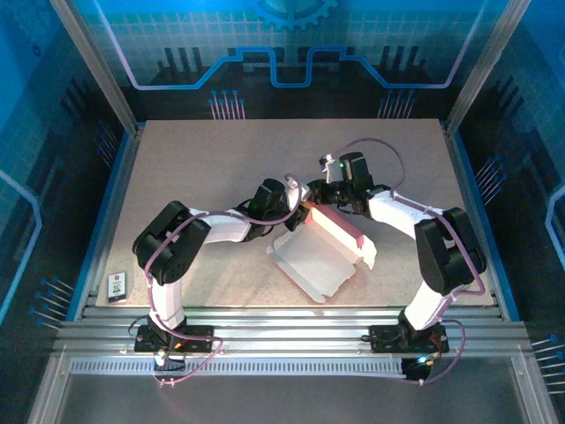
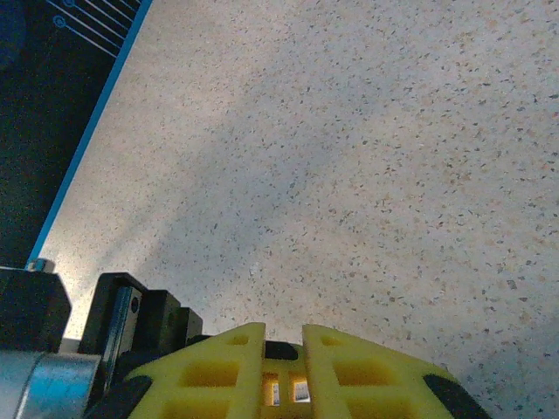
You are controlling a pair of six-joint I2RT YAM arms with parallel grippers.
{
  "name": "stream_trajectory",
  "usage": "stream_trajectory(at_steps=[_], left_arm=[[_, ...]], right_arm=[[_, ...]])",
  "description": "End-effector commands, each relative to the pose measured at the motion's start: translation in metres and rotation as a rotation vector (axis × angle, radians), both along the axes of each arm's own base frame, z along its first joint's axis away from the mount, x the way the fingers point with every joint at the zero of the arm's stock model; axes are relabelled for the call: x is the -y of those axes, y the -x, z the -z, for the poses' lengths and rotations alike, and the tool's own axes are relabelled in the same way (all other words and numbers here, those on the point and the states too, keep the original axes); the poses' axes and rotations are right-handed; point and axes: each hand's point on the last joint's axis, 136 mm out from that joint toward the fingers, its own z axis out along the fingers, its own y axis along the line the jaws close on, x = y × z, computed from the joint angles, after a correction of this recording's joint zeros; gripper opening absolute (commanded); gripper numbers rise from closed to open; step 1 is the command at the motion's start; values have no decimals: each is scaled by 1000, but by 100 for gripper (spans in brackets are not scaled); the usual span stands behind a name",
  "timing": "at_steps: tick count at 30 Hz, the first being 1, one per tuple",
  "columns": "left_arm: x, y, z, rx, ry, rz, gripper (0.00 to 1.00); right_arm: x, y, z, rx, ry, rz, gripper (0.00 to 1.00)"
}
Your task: Fold the paper box
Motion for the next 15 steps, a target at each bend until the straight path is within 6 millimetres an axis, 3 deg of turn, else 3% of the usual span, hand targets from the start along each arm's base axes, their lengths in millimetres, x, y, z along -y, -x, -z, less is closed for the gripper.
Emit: stream_trajectory(at_steps=[1, 11, 15], left_arm=[[-10, -12, 9, 36, -81, -91, 2], [-13, -17, 7, 51, -91, -149, 2], [-17, -15, 3, 72, -102, -172, 1]], right_arm=[[-7, 25, 24, -129, 11, -56, 17], [-7, 26, 22, -134, 4, -52, 18], [-8, 21, 1, -160, -61, -38, 24]])
